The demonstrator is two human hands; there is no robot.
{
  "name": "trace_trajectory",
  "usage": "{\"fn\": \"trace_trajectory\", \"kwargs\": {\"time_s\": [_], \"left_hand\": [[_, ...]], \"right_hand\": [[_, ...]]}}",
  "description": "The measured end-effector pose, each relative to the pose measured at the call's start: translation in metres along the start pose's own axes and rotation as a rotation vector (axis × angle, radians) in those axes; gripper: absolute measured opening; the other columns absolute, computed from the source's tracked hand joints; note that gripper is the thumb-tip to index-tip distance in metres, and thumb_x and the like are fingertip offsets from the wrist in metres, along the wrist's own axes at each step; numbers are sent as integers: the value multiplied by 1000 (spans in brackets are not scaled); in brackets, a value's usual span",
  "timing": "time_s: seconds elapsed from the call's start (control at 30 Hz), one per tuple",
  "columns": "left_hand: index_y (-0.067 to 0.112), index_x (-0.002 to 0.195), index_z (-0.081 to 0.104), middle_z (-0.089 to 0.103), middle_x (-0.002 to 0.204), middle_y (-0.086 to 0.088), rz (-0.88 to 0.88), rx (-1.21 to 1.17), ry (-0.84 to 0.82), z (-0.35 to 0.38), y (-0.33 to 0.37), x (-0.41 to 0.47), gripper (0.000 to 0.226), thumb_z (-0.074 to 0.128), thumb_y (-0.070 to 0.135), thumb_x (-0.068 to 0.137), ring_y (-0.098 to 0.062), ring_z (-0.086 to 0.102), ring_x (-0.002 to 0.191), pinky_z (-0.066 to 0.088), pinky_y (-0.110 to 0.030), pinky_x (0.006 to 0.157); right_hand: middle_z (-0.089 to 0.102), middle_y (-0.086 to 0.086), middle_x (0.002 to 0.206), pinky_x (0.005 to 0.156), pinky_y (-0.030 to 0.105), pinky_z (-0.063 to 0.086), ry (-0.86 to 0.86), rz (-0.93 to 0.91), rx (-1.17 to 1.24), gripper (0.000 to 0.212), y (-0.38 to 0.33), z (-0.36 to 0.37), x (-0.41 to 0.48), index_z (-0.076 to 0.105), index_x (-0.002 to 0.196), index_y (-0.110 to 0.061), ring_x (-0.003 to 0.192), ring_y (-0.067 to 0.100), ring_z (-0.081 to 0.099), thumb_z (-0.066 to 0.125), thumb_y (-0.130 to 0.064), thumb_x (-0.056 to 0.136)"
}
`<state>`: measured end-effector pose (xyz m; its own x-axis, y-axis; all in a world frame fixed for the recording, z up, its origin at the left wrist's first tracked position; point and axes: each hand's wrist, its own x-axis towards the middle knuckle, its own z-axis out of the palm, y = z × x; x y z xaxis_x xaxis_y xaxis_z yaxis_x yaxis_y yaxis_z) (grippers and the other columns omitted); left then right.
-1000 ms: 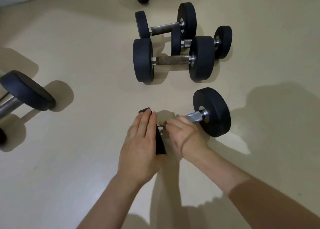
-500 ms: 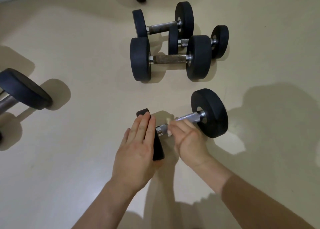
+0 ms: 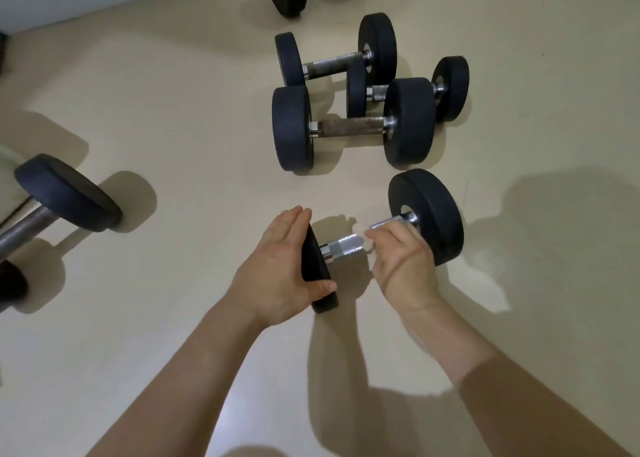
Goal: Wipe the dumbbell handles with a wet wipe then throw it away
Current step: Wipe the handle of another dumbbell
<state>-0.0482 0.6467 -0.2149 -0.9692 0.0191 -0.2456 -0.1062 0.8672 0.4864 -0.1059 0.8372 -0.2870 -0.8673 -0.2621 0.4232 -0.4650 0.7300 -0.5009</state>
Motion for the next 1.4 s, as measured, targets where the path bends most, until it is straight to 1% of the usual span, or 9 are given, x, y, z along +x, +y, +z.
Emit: {"fn": "trace_trajectory", "kwargs": {"time_s": [0.2, 0.33, 0.53, 0.67, 0.8, 0.87, 1.07, 1.23, 1.4], "left_hand": [[20, 152, 9, 8, 159, 7, -36, -34, 7, -3, 3, 7, 107, 73, 51, 71, -8, 6, 145, 15, -25, 116], [20, 152, 14, 11, 159, 7, -22, -62, 57, -1, 5, 2, 86, 57, 53, 85, -7, 6, 145, 12, -21, 114], [24, 143, 41, 33, 150, 14, 62, -125, 227, 15, 10, -32, 46, 49, 25, 98, -5, 25, 140, 22, -17, 111], [24, 141, 42, 37, 142, 15, 19, -163, 235, 18, 24, -40, 67, 70, 11, 81, -8, 26, 132, 24, -19, 109], [19, 152, 4, 1, 159, 7, -114, -148, -65, 6, 21, -24, 115, 81, 28, 67, -11, -4, 144, 6, -24, 115], [21, 152, 1, 6, 158, 8, -167, -191, -194, 3, 14, -21, 128, 87, 38, 58, -13, 5, 145, 14, -30, 117], [32, 149, 8, 4, 150, 24, -75, -211, -51, 31, 17, -62, 135, 85, 54, 40, -5, 26, 135, 39, -27, 101], [24, 148, 17, 13, 155, 3, 64, -41, 127, 64, 19, -91, 134, 87, 55, 39, -23, 34, 135, 47, -35, 97], [20, 141, 29, 28, 144, -10, 130, 51, 151, 64, 20, -98, 118, 79, 65, 44, -32, 36, 130, 39, -44, 105]], "right_hand": [[55, 11, 74, 65, 29, 39, -102, -182, -11, 28, -24, 7, -11, 67, 87, -2, 67, 27, 50, 44, 4, 73], [53, 12, 71, 74, 30, 40, 17, 107, -109, 20, 2, 2, 17, 66, 75, -7, 63, 30, 53, 46, -5, 74], [54, 8, 68, 60, 33, 40, -238, -155, -57, 22, -23, 0, -7, 64, 71, -10, 60, 28, 52, 51, 3, 59], [54, 6, 64, 62, 28, 35, -204, 13, -44, 22, -31, -7, -4, 63, 63, -10, 60, 27, 52, 42, -4, 64], [51, 4, 59, 56, 23, 26, -363, -185, -2, 17, -39, -12, -16, 61, 61, -10, 59, 22, 49, 45, -8, 63], [55, 3, 61, 61, 25, 35, -318, -90, -126, 18, -11, -18, -4, 65, 65, -13, 62, 25, 53, 52, -8, 54], [52, 3, 61, 55, 21, 26, -434, -214, -52, 11, -42, -27, -34, 57, 59, -11, 66, 20, 45, 50, -4, 58], [55, 2, 61, 59, 25, 33, -378, -29, -190, 27, -16, -49, -33, 66, 62, -15, 59, 26, 52, 62, 4, 44], [56, 3, 61, 60, 24, 24, -494, -196, -137, 20, -40, -49, -52, 66, 65, -13, 61, 26, 55, 58, -1, 51]]}}
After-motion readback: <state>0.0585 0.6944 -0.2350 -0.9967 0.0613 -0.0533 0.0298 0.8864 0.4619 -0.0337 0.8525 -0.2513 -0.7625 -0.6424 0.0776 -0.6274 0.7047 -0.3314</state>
